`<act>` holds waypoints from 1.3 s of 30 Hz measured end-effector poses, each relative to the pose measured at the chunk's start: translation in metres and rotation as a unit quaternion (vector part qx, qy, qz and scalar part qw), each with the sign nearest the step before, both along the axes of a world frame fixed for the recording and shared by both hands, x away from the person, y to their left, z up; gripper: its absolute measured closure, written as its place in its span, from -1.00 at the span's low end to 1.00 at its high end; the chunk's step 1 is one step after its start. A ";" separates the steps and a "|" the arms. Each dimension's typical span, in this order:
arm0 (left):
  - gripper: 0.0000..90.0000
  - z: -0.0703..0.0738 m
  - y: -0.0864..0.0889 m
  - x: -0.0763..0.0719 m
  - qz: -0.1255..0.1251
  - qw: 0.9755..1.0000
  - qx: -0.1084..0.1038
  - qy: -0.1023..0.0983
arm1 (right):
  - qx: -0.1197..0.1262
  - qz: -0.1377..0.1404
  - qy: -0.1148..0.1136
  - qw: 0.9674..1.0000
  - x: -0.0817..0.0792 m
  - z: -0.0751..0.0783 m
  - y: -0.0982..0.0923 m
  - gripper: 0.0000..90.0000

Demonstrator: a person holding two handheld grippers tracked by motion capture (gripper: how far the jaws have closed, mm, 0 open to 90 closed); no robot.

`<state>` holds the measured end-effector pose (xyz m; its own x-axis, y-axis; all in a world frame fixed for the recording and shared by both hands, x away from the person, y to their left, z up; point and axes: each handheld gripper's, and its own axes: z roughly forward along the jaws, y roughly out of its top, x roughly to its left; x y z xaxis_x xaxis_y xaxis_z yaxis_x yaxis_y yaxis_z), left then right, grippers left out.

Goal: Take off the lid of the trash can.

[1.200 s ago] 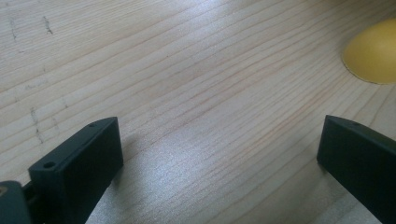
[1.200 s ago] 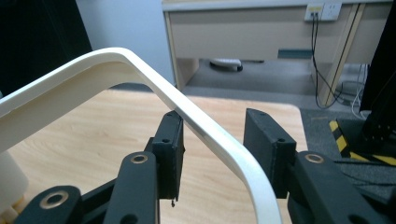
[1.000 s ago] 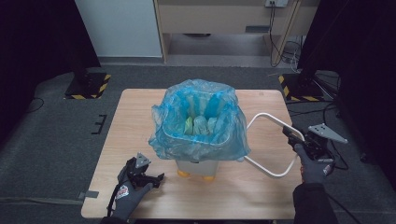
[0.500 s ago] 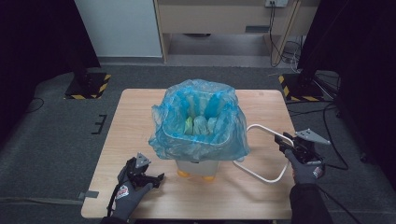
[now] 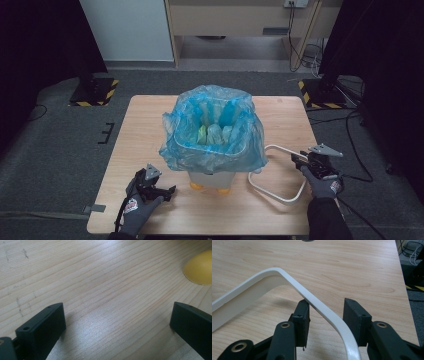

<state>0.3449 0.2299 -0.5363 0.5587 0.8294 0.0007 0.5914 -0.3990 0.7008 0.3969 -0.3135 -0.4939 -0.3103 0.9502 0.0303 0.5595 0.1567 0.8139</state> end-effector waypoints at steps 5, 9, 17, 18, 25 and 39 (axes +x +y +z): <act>-1.00 0.000 0.000 0.000 0.000 1.000 0.000 0.000 | 0.009 -0.004 0.013 1.000 0.001 -0.006 -0.005 0.28; -1.00 0.000 0.000 0.000 0.000 1.000 0.000 0.000 | 0.008 -0.005 0.024 1.000 0.001 -0.012 -0.010 0.28; -1.00 0.000 0.000 0.000 0.000 1.000 0.000 0.000 | 0.008 -0.007 0.045 0.999 0.001 -0.019 -0.012 0.24; -1.00 0.000 0.000 0.000 0.000 1.000 0.000 0.000 | 0.001 -0.003 0.042 0.999 0.002 -0.020 -0.014 0.23; -1.00 0.000 0.000 0.000 0.000 1.000 0.000 0.000 | 0.002 -0.002 0.063 0.998 0.002 -0.025 -0.013 0.19; -1.00 0.000 0.000 0.000 0.000 1.000 0.000 0.000 | -0.010 0.020 0.061 0.998 0.003 -0.031 -0.013 -0.04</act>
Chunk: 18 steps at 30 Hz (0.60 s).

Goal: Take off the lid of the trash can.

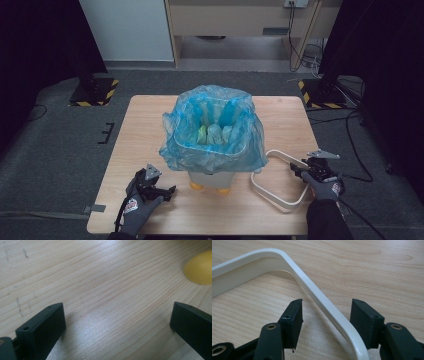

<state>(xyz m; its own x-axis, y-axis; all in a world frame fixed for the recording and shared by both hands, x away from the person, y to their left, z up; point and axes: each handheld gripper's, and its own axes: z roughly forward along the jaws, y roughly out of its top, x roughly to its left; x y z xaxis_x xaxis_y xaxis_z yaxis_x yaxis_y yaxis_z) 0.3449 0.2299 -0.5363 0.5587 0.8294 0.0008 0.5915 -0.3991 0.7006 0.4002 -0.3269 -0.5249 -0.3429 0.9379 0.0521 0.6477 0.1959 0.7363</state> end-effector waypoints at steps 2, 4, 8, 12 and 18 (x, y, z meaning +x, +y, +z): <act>-1.00 0.000 0.000 0.000 0.000 1.000 0.000 0.000 | -0.002 0.004 -0.004 1.000 0.000 0.000 0.000 -0.08; -1.00 0.000 0.000 0.000 0.000 1.000 0.000 0.000 | 0.003 0.004 -0.005 1.000 0.000 0.000 0.001 -0.09; -1.00 0.000 0.000 0.000 0.000 1.000 0.000 0.000 | 0.014 0.001 -0.012 1.000 0.000 0.001 0.001 -0.10; -1.00 0.000 0.000 0.002 -0.007 1.000 -0.002 0.000 | 0.019 -0.006 -0.030 0.999 -0.001 0.005 -0.002 -0.10; -1.00 0.000 0.000 0.003 -0.005 1.000 -0.002 0.001 | 0.025 -0.020 -0.056 0.998 -0.003 0.013 -0.003 -0.11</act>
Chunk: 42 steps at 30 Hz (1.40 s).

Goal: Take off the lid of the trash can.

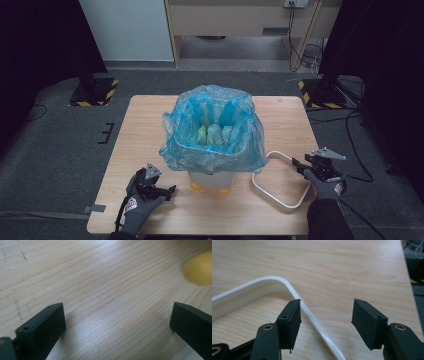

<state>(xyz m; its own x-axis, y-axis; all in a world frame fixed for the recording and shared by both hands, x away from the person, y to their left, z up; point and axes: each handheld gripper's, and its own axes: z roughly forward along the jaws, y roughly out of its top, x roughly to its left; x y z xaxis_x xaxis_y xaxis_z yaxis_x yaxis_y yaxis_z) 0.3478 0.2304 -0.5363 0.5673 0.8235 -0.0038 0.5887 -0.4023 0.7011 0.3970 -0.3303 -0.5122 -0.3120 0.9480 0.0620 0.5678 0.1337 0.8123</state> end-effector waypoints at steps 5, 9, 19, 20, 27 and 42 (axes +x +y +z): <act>-0.98 0.000 0.001 0.001 0.008 1.000 -0.004 -0.003 | 0.009 0.000 -0.021 1.000 -0.001 0.006 0.002 -0.18; -0.82 0.002 0.007 0.001 0.019 1.000 -0.023 -0.007 | 0.019 0.005 -0.037 0.999 -0.001 0.012 0.006 -0.30; -0.37 0.017 0.022 -0.003 0.065 0.997 -0.037 -0.020 | 0.037 0.021 -0.071 0.997 -0.004 0.027 0.015 -0.43; -0.36 0.020 0.023 -0.004 0.071 0.996 -0.041 -0.030 | 0.036 0.021 -0.070 0.997 -0.004 0.029 0.015 -0.43; -0.34 0.043 0.034 -0.008 0.098 0.988 -0.089 -0.075 | 0.036 0.023 -0.077 0.996 -0.007 0.039 0.018 -0.41; -0.35 0.088 0.049 -0.023 0.129 0.968 -0.149 -0.153 | 0.073 0.025 -0.117 0.990 -0.013 0.073 0.026 -0.43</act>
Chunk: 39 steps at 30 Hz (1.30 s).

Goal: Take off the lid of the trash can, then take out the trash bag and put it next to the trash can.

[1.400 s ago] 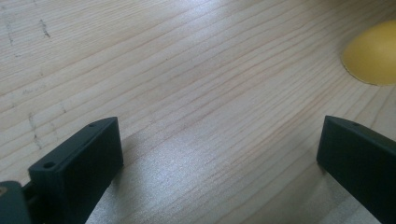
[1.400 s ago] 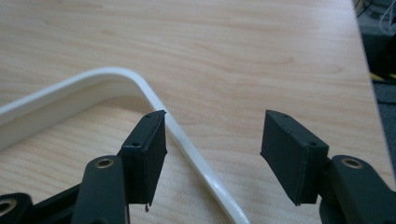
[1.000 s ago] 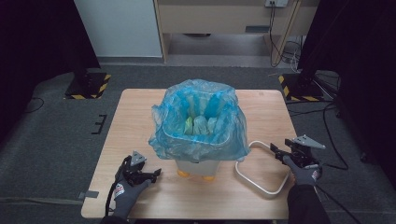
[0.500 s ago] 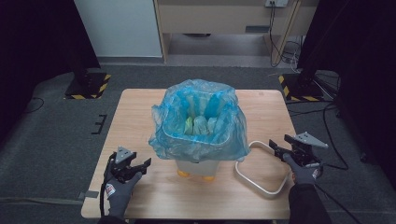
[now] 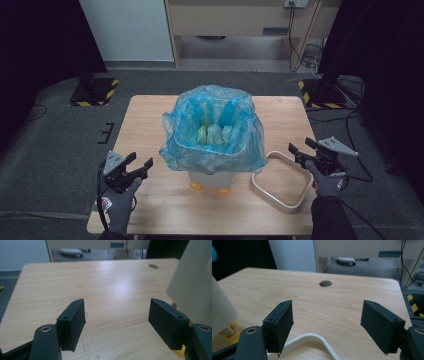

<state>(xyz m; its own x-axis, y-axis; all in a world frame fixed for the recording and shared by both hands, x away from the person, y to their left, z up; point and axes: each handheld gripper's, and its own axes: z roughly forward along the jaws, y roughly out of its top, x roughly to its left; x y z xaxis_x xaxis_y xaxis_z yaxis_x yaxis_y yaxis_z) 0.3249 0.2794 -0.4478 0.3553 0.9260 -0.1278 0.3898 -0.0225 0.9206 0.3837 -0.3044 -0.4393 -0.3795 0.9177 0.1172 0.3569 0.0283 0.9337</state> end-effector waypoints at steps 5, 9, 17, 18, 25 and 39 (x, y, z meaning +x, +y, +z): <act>-0.36 0.015 0.002 -0.005 0.002 1.000 -0.005 -0.020 | 0.005 0.003 -0.019 1.000 -0.003 0.014 0.002 -0.44; -0.36 0.026 0.000 -0.008 -0.003 0.999 -0.009 -0.035 | 0.010 0.005 -0.028 1.000 -0.005 0.023 0.006 -0.45; -0.37 0.048 -0.002 -0.017 -0.009 0.998 -0.021 -0.060 | 0.016 0.020 -0.045 0.999 -0.010 0.040 0.014 -0.46; -0.37 0.051 -0.002 -0.018 -0.010 0.998 -0.023 -0.063 | 0.017 0.022 -0.047 0.999 -0.011 0.042 0.016 -0.46; -0.38 0.065 -0.007 -0.024 -0.015 0.996 -0.029 -0.081 | 0.020 0.031 -0.058 0.998 -0.014 0.053 0.023 -0.47; -0.38 0.087 -0.008 -0.024 -0.020 0.994 -0.030 -0.106 | 0.021 0.039 -0.086 0.995 -0.015 0.076 0.032 -0.50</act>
<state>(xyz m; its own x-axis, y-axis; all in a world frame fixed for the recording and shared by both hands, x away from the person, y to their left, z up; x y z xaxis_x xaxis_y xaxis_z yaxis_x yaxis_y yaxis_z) 0.3006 0.2709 -0.3610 0.4159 0.9038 -0.1005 0.1872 0.0231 0.9821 0.3683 -0.2728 -0.3637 -0.4665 0.8807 0.0819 0.1891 0.0088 0.9819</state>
